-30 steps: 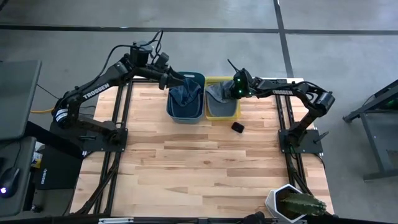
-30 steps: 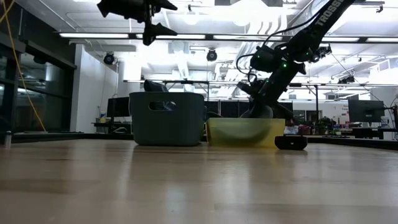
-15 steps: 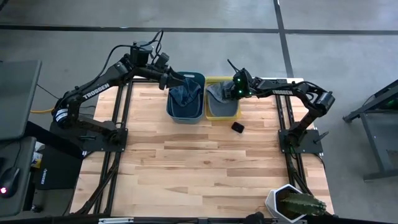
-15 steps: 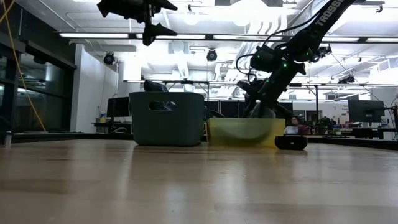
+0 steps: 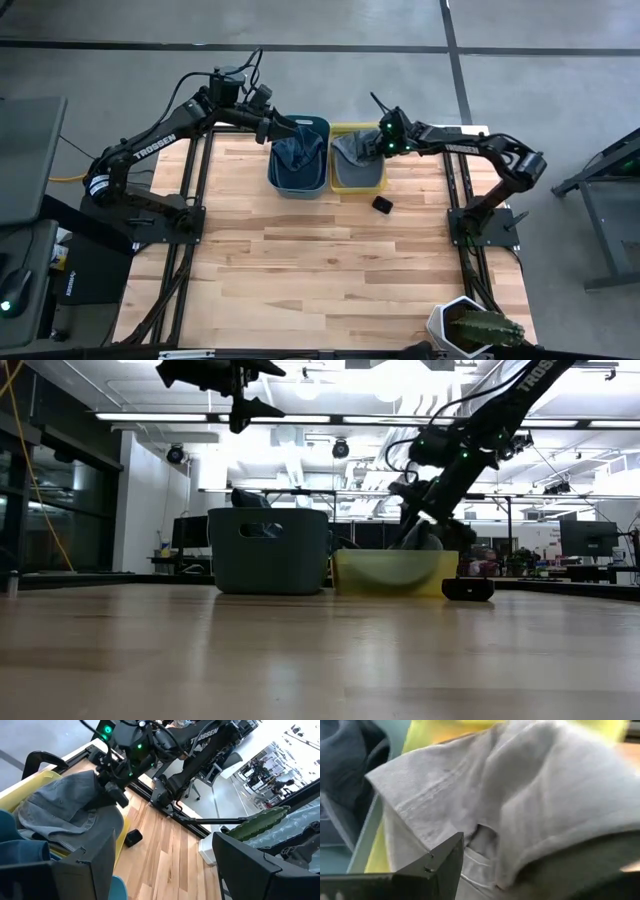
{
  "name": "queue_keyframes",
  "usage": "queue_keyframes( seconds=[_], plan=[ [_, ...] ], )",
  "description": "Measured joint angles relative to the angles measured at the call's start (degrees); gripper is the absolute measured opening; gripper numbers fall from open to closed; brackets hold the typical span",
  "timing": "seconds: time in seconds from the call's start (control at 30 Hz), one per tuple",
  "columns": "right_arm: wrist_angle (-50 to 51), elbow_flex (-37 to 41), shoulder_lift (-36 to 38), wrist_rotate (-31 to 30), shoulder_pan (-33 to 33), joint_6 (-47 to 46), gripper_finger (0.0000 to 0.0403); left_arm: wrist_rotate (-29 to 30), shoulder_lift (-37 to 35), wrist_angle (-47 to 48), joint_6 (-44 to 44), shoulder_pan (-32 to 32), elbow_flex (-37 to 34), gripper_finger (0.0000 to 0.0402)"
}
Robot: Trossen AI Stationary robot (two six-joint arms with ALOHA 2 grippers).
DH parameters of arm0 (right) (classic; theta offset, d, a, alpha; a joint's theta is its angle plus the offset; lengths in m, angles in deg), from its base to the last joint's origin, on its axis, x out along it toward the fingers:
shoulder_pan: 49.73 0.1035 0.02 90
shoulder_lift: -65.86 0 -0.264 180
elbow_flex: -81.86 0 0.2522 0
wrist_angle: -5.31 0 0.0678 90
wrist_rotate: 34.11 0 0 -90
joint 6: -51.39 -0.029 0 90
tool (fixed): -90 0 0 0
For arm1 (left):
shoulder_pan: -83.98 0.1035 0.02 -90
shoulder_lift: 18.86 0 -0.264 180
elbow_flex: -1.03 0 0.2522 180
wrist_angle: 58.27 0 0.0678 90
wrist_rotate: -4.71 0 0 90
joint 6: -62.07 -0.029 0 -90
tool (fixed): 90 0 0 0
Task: Pick & Place hat
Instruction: Put the gray cap into the yellow bin, then return to Home Position
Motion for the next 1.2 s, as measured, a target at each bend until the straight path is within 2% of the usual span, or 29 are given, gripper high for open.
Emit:
queue_keyframes(
  seconds=[0.57, 0.97, 1.2],
  plan=[
    [11.57, 0.02, 12.40, -3.47, -1.54, 1.59, 0.0212, 0.34, -1.31, 0.87, -0.02, 0.04, 0.00, 0.0275],
    [13.49, 0.02, 25.10, -0.35, -0.73, 2.74, 0.0211, 10.58, -9.18, 8.55, -4.61, 0.04, -0.22, 0.0275],
    [13.48, 0.02, 34.24, -3.43, 3.55, 3.51, 0.0211, 13.28, -15.48, 7.83, -4.07, 0.04, -7.17, 0.0275]
  ],
)
